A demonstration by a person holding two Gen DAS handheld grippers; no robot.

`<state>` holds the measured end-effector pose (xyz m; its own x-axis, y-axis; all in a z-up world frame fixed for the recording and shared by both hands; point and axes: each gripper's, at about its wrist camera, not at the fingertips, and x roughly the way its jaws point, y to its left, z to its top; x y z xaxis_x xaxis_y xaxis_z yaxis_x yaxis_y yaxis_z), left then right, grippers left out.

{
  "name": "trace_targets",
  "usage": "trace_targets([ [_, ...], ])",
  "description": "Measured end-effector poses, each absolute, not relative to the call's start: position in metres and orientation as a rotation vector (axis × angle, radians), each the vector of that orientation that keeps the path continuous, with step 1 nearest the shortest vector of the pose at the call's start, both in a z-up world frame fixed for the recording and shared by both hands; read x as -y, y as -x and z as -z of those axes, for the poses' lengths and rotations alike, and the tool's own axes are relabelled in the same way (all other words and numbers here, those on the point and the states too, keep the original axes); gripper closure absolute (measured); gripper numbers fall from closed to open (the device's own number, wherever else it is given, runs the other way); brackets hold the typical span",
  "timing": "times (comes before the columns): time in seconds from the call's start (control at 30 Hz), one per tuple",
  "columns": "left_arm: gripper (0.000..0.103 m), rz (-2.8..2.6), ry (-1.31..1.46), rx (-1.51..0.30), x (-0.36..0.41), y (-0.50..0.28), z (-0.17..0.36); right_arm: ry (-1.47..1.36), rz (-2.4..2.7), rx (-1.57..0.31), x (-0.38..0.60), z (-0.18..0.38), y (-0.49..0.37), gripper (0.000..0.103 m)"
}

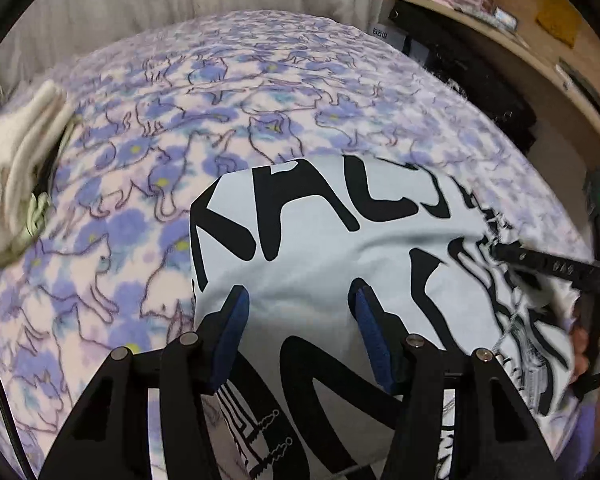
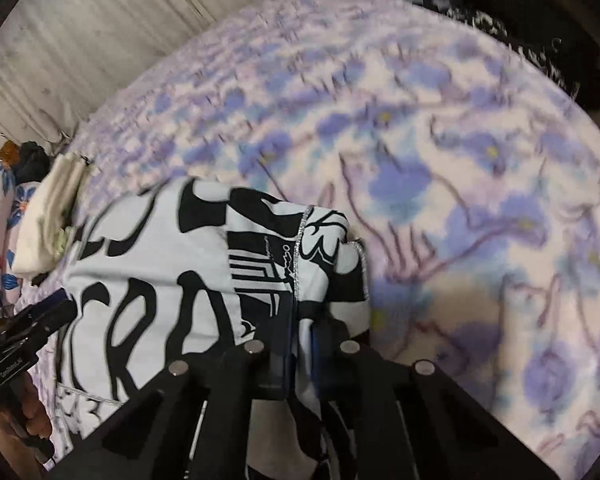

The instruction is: Fold large clothes

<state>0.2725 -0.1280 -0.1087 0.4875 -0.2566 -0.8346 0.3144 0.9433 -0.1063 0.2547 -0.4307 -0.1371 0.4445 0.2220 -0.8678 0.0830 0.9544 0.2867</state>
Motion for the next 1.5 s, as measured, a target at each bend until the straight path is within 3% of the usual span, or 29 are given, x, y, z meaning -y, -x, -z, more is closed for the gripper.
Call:
trace_targets([
  [0.1, 0.049, 0.334, -0.072, -0.994, 0.128, -0.269, 0.101, -0.238, -0.058, -1.117, 0.422, 0.123, -0.252, 0.091],
  [0.3, 0.049, 0.348, -0.058, -0.928, 0.113, -0.234, 0.069, -0.063, 0.023, -1.025, 0.395, 0.075, -0.221, 0.069],
  [0.47, 0.049, 0.401, -0.04, -0.865, 0.108, -0.179, 0.056, -0.071, -0.097, -0.908, 0.358, 0.047, -0.171, 0.068],
  [0.67, 0.049, 0.44, -0.034, -0.815, 0.118, -0.117, 0.068, -0.149, -0.297, -0.929, 0.311, 0.067, -0.125, 0.068],
  [0.83, 0.05, 0.414, -0.051, -0.84, 0.122, -0.105, 0.097, -0.068, -0.217, -0.986, 0.309, 0.1, -0.11, 0.068],
  [1.1, 0.049, 0.421, -0.058, -0.793, 0.119, -0.098, 0.1, -0.08, -0.183, -0.942, 0.346, 0.094, -0.091, 0.077],
  [1.2, 0.037, 0.398, -0.048, -0.819, 0.114, -0.101, 0.098, -0.062, -0.176, -0.945, 0.346, 0.092, -0.086, 0.077],
  [1.27, 0.027, 0.378, -0.046, -0.844, 0.109, -0.104, 0.095, -0.067, -0.171, -0.947, 0.346, 0.088, -0.084, 0.074],
  [1.4, 0.026, 0.349, -0.063, -0.904, 0.1, -0.107, 0.085, -0.101, -0.167, -0.967, 0.354, 0.076, -0.083, 0.07],
  [1.5, 0.026, 0.339, -0.047, -0.927, 0.086, -0.109, 0.07, -0.109, -0.148, -0.967, 0.364, 0.063, -0.083, 0.056],
])
